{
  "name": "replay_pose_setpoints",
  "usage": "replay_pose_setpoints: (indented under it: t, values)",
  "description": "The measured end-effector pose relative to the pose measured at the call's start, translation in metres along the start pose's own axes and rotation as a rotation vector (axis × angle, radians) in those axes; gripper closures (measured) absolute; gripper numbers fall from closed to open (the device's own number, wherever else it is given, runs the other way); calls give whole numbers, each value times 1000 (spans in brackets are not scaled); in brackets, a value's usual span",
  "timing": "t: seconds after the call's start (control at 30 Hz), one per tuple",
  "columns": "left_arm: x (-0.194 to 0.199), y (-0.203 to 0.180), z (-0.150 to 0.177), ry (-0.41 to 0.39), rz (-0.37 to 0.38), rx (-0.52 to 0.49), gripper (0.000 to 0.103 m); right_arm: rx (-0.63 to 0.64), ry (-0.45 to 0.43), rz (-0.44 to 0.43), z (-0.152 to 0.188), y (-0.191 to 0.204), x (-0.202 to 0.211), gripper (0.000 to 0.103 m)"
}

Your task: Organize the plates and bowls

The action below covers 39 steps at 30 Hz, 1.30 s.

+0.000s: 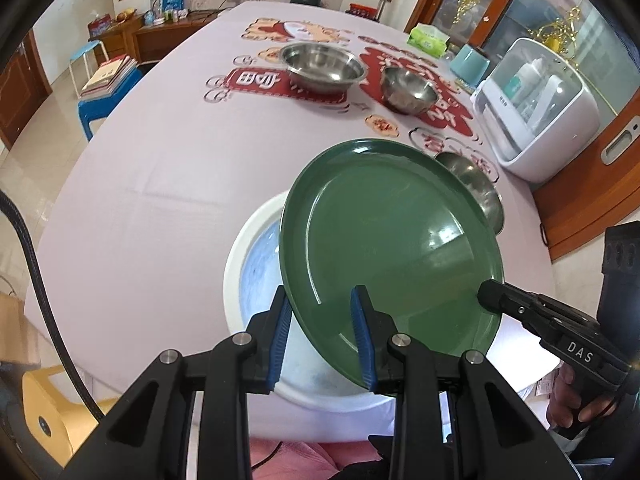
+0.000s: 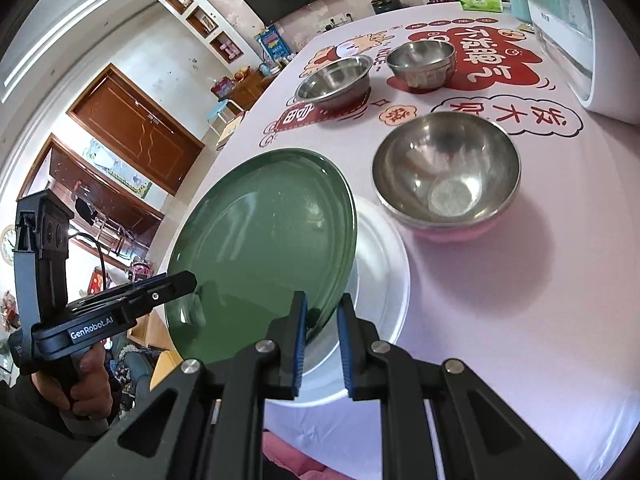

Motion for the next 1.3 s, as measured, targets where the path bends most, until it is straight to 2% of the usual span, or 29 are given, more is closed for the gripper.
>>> replay_pose_setpoints:
  t: [0.23,0.33,0.57,0.97,1.1,1.3]
  values:
    - [-18,8,19,70,-74,29,75,38,75,31,14,6,-19,88]
    - [-27,13,28,113,-89,51,75,49,116,55,20,6,-28,88]
    - [-43,20,37,153,-102,68,75,55,155,83,28,3,-40,87]
    - [-60,14,31,180,-115,72,75,72,189,119,23,1,-49,81]
    - [-59,14,25,161,-111,74,75,97,205,152,19,1,-52,81]
    - [-56,13,12,140,-121,78,75,95,211,147,13,-2,-52,81]
Point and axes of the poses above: each gripper's, at about its wrist camera, not at the fingertips, and x roughly against the way its jaws point, y to its left, z to its underside, the point moved 4 cm from there along -x, roughly the way its jaws point, and after that the axes turned 14 degrees about -z, right-handed, at the moved point
